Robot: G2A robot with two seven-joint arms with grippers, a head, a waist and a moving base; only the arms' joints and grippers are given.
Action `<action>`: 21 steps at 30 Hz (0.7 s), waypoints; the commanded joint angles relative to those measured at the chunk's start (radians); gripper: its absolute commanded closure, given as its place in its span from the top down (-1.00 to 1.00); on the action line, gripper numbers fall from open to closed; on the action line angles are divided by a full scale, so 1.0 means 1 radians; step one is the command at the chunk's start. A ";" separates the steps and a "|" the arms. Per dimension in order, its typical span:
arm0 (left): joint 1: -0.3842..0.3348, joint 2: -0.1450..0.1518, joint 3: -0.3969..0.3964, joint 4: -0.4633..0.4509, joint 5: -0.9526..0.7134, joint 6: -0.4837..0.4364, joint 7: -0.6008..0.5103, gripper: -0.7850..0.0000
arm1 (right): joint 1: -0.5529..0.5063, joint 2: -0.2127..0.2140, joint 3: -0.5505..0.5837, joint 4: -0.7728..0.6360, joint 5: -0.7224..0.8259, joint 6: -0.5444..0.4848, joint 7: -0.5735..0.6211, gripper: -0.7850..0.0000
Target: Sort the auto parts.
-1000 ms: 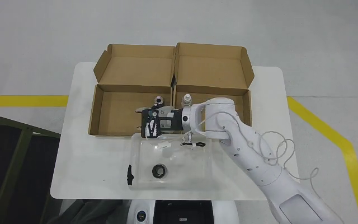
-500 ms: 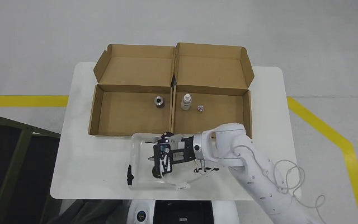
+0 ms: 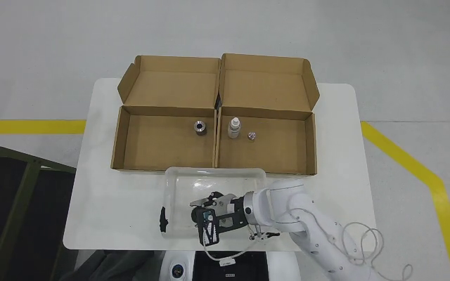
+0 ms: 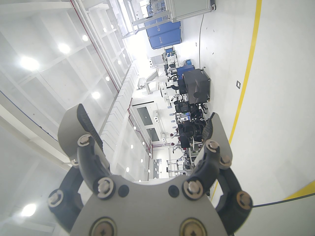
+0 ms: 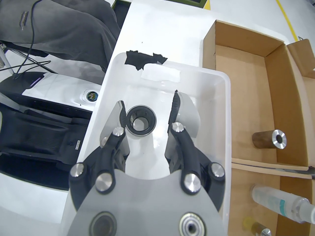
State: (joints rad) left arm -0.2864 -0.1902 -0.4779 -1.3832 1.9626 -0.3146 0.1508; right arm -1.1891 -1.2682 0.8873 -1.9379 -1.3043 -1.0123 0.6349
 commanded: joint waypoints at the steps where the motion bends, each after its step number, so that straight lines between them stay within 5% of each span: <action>1: 0.000 0.000 0.000 0.000 0.000 0.000 0.000 1.00 | -0.004 0.005 -0.002 0.001 -0.012 0.000 -0.008 -0.07; 14: 0.000 0.000 0.000 0.000 0.000 0.000 0.000 1.00 | 0.003 0.032 -0.012 0.047 -0.089 0.000 -0.053 0.00; 18: 0.000 0.000 0.000 0.000 0.000 0.000 0.000 1.00 | 0.010 0.037 -0.024 0.067 -0.093 0.000 -0.062 0.31; 21: 0.000 0.000 0.000 0.000 0.000 0.000 0.000 1.00 | 0.017 0.039 -0.035 0.087 -0.096 0.002 -0.073 0.33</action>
State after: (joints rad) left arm -0.2864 -0.1902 -0.4779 -1.3832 1.9626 -0.3146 0.1508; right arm -1.1736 -1.2291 0.8553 -1.8571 -1.3985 -1.0121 0.5656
